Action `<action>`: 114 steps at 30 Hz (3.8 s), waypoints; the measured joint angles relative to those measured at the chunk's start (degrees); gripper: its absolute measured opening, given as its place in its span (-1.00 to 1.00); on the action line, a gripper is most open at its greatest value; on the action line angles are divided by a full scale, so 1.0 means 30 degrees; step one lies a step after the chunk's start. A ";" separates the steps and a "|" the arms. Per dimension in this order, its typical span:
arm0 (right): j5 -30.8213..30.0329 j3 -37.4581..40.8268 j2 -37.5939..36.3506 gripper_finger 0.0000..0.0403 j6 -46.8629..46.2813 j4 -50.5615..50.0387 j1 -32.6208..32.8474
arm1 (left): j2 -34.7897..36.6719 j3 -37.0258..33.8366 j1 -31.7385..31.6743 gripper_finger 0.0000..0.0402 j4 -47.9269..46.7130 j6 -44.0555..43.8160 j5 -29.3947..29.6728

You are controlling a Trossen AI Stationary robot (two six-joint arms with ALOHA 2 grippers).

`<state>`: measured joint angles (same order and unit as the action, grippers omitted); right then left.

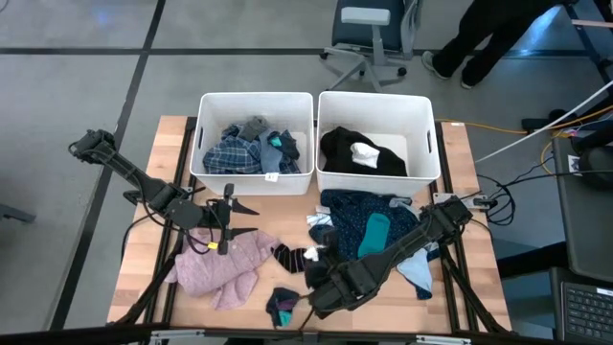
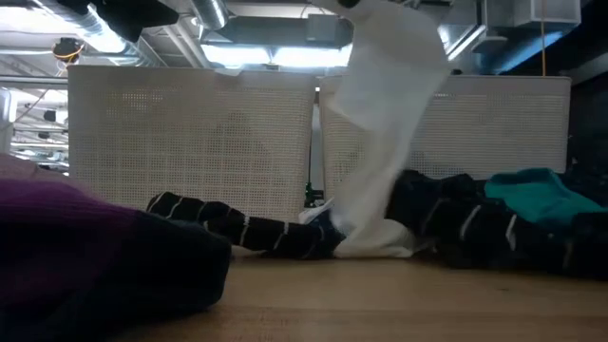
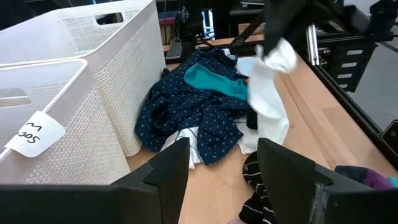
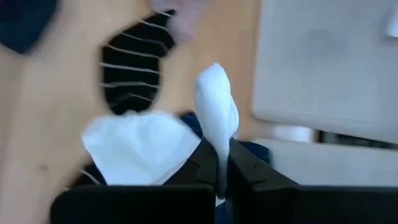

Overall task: Sort clothes
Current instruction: Put the white sock into the right white bin, then put the white blue sock into the right white bin

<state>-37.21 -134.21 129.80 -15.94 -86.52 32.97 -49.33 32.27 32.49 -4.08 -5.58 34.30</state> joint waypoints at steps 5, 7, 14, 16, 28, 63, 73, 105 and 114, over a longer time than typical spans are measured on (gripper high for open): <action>-0.1703 0.0036 -0.1085 -0.93 -0.0671 -0.0778 -0.0168 | -0.0004 0.0000 0.0000 -0.10 0.0000 0.0000 0.0000; -0.2483 0.0028 -0.1564 -0.93 -0.0685 -0.0751 -0.0255 | -0.0002 0.0000 -0.0002 -0.10 -0.0017 0.0005 0.0000; -0.5343 0.0036 -0.3402 -0.92 -0.0823 -0.0784 -0.0538 | -0.0004 0.0000 0.0000 -0.10 -0.0007 0.0066 0.0000; -0.6135 0.0036 -0.3933 -0.92 -0.0816 -0.0786 -0.0650 | 0.0001 0.0000 -0.0003 -0.10 -0.0007 0.0066 0.0005; -1.1264 0.0036 -0.7114 -0.92 -0.0736 -0.0556 -0.2267 | 0.0003 0.0000 0.0000 -0.10 -0.0007 0.0146 0.0000; -0.5638 0.1161 -0.8859 -0.92 -0.3296 -0.1143 -1.2422 | 0.0003 0.0000 -0.0003 -0.10 -0.0002 0.0326 0.0004; -0.5167 0.7281 -0.8844 -0.92 -0.4745 -0.1169 -1.3780 | 0.0002 0.0000 -0.0001 -0.10 -0.0007 0.0325 0.0005; 0.0780 0.8125 -0.8873 0.30 -0.5792 -0.1164 -1.5894 | 0.0000 0.0000 -0.0007 -0.10 -0.0007 0.0022 0.0000; 0.2507 0.4204 -0.9070 0.26 -0.4991 -0.1166 -1.3895 | 0.0000 0.0000 -0.0003 -0.10 -0.0066 0.0007 0.0000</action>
<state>-29.68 -121.60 102.59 -30.92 -90.02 -8.71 -49.33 32.27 32.48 -4.27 -5.56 34.30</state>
